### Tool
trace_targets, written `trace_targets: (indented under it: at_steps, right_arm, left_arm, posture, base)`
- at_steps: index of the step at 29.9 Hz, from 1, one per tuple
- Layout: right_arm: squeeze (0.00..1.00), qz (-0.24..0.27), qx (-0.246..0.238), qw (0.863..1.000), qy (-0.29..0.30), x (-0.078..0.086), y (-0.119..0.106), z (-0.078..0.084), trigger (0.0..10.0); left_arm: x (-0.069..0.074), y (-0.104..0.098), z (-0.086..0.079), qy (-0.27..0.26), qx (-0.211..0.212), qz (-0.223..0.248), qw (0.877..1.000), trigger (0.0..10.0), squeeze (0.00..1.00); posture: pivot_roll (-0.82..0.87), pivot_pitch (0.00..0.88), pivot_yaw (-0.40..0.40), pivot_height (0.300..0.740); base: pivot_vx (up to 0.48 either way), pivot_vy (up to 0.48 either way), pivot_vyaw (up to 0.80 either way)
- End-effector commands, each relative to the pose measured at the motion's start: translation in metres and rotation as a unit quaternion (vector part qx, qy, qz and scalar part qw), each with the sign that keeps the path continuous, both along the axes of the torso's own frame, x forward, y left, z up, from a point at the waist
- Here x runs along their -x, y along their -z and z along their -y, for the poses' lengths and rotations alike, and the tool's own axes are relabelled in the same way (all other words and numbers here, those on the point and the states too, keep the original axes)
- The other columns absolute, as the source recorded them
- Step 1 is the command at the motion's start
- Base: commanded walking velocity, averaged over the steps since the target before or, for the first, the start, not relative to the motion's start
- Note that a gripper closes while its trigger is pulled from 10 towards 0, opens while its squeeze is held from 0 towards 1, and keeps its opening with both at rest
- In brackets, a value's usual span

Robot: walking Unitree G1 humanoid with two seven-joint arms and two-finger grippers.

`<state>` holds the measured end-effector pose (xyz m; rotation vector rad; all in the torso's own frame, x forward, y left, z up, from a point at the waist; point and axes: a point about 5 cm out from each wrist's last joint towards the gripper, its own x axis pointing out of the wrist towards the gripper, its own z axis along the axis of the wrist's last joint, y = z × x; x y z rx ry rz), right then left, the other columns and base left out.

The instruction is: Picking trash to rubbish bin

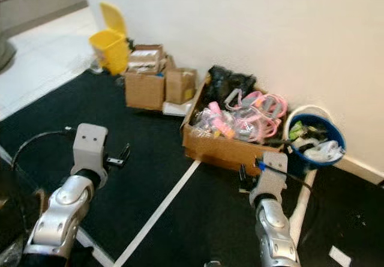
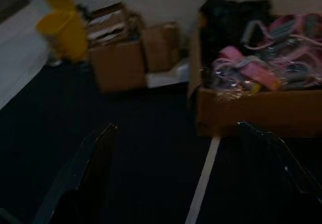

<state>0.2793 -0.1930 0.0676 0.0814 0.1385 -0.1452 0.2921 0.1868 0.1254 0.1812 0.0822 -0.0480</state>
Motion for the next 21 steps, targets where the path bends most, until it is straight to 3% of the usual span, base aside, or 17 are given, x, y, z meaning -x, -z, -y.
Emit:
trace_targets:
  at_steps: [1,21]
  right_arm:
    - [0.0,-0.016,-0.008,1.0,0.005,0.0063,0.0085,-0.0019,10.0]
    - [0.0,-0.016,-0.007,1.0,0.002,0.0014,0.0079,-0.0032,10.0]
  left_arm:
    - [0.002,0.0069,-0.0044,-0.002,-0.01,-0.017,1.0,10.0,0.0]
    - [0.0059,0.0105,-0.0057,-0.017,-0.007,-0.018,1.0,10.0,0.0]
  posture:
    - [0.0,0.149,0.048,0.74]
    - [0.02,0.138,0.024,0.74]
  base:
    - [0.0,0.0,-0.8]
    - [0.0,0.0,-0.8]
